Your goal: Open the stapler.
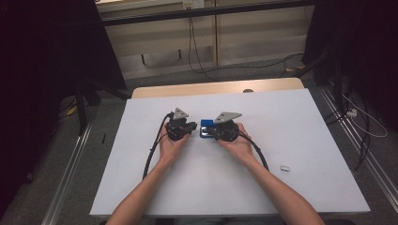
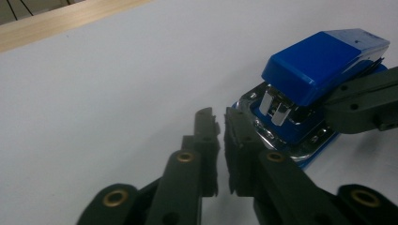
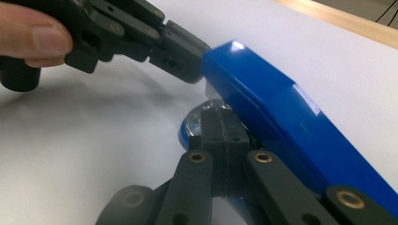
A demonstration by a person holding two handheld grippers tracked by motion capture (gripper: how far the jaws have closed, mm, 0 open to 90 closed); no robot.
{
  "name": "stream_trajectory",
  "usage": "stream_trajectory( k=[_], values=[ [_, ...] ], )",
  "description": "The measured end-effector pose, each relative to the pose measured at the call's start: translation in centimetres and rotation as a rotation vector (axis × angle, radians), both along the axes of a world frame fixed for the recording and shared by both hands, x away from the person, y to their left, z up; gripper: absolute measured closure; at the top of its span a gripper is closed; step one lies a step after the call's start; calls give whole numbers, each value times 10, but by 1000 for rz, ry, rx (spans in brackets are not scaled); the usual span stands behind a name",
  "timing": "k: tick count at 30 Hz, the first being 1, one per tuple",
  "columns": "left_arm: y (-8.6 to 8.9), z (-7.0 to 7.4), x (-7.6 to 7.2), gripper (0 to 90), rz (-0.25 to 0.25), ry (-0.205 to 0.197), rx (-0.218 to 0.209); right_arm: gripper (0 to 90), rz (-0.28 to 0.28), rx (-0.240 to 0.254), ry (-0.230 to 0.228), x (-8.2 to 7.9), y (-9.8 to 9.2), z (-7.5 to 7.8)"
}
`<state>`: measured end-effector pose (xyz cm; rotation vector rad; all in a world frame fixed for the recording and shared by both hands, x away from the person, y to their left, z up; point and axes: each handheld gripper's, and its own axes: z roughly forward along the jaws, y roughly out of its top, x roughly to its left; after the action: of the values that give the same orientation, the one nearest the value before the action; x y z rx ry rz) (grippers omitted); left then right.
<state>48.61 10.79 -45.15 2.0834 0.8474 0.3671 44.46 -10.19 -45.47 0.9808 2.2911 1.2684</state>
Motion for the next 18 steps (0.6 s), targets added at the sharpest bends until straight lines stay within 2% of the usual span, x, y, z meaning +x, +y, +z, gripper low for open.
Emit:
stream_trajectory(
  k=[2, 9, 15, 18],
  values=[
    [-1, 0, -2, 898, -15, -1, 13, 900, -1, -10, 5, 0, -1, -1],
    [-4, 5, -7, 900, -42, -13, 15, 900, -9, -38, 3, 0, -2, -1],
    [-4, 5, -7, 900, -42, -5, -10, 900, -11, -13, 7, 0, 1, -3],
    [-6, 5, -7, 900, -47, -12, -9, 900, -3, -21, -7, 0, 1, -4]
  ],
)
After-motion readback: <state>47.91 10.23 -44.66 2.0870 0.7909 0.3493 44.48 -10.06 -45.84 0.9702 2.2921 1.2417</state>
